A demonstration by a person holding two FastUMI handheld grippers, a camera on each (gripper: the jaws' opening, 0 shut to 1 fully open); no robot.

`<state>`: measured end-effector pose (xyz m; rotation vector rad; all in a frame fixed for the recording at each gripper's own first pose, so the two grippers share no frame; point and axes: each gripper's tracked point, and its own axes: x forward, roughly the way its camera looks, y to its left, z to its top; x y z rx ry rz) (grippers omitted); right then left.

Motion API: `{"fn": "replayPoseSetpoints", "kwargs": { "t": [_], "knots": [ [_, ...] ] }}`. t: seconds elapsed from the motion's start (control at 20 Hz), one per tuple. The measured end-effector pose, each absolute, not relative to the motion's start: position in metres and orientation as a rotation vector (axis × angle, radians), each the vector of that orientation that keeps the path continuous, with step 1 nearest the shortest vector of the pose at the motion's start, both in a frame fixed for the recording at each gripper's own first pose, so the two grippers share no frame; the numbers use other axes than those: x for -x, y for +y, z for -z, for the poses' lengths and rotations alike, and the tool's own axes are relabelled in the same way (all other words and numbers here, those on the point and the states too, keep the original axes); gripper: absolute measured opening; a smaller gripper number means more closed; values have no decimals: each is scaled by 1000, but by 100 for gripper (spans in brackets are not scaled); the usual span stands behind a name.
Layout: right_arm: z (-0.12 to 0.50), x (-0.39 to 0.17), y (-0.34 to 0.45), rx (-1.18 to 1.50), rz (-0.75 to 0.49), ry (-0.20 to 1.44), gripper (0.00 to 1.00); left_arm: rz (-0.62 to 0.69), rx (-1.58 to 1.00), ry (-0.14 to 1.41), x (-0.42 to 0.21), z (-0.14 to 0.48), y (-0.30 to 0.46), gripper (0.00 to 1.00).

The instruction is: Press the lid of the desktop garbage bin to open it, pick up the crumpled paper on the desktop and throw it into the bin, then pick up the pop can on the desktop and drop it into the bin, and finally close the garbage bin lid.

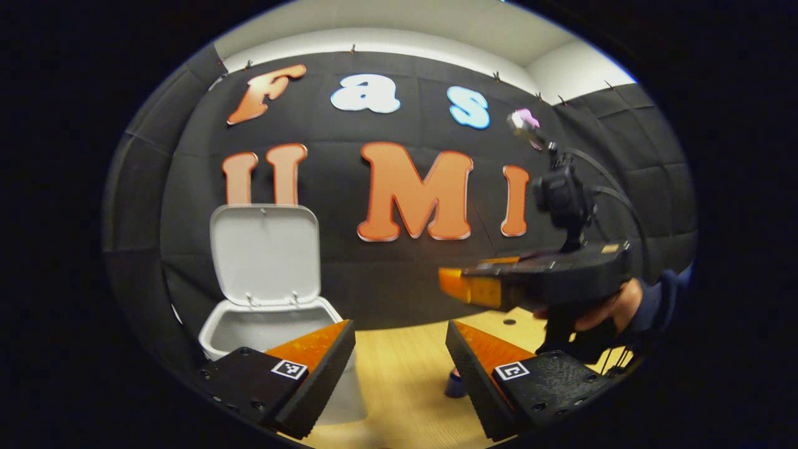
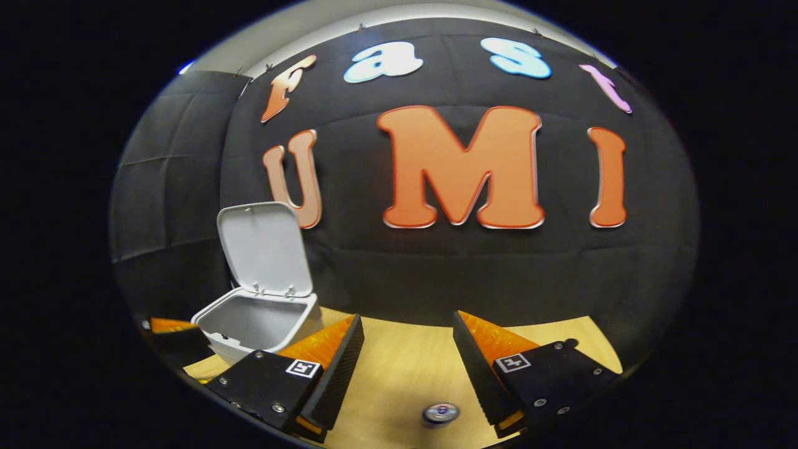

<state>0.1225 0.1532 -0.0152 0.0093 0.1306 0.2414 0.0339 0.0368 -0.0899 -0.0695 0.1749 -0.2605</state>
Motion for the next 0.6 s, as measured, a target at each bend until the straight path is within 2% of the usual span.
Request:
{"fn": "replayPoseSetpoints", "kwargs": {
  "t": [0.2, 0.5, 0.55, 0.6],
  "knots": [
    [18, -97, 69, 14, -103, 123, 86, 355, 58, 284, -41, 152, -34, 93],
    [25, -59, -12, 16, 41, 147, 89, 406, 0, 368, -47, 219, -84, 94],
    [26, -55, -21, 11, 61, 147, 99, 405, -12, 376, -50, 227, -89, 93],
    [26, -51, -27, 5, 72, 148, 89, 404, -21, 385, -52, 234, -94, 94]
  ]
}}
